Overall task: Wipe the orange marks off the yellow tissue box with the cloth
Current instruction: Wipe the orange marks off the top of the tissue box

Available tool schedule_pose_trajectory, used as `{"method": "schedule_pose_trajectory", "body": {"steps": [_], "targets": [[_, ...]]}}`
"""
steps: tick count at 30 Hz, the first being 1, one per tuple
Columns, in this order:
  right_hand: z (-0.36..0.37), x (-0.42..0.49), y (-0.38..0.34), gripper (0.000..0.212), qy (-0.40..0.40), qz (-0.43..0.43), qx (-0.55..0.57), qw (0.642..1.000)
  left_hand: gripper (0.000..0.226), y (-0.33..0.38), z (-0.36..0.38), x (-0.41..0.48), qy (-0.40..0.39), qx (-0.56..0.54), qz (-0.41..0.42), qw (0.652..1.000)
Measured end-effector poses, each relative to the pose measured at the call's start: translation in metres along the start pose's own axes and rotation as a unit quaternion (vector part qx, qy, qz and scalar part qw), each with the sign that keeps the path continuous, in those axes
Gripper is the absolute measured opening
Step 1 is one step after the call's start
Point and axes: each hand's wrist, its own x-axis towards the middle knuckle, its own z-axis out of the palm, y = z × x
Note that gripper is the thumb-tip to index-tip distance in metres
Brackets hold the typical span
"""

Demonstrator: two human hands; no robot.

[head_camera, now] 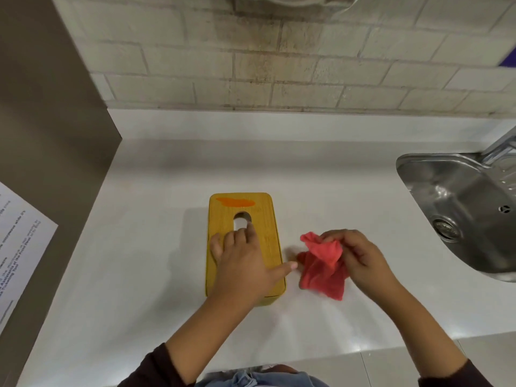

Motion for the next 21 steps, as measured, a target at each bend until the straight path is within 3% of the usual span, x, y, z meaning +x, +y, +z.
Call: {"method": "schedule_pose_trajectory", "body": {"steps": [3,10,15,19,21], "targets": [[-0.006,-0.003,-0.001,0.048,0.033,0.038,0.08,0.995,0.113,0.013,0.009,0.006,-0.01,0.004,-0.004,1.0],[-0.005,0.0,0.002,0.048,0.087,0.05,0.096,0.99,0.099,-0.018,0.011,0.004,-0.093,0.007,0.07,0.993],[0.004,0.014,-0.005,0.057,0.083,-0.021,0.009,0.996,0.09,-0.063,-0.008,-0.002,-0.156,-0.004,0.131,0.979],[0.016,0.033,-0.008,0.046,0.044,-0.115,-0.035,0.992,0.087,-0.085,-0.016,0.003,-0.212,-0.066,0.147,0.964],[0.023,0.045,-0.005,0.044,0.023,-0.136,-0.051,0.989,0.079,-0.082,-0.016,0.002,-0.202,-0.129,0.131,0.962]]}}
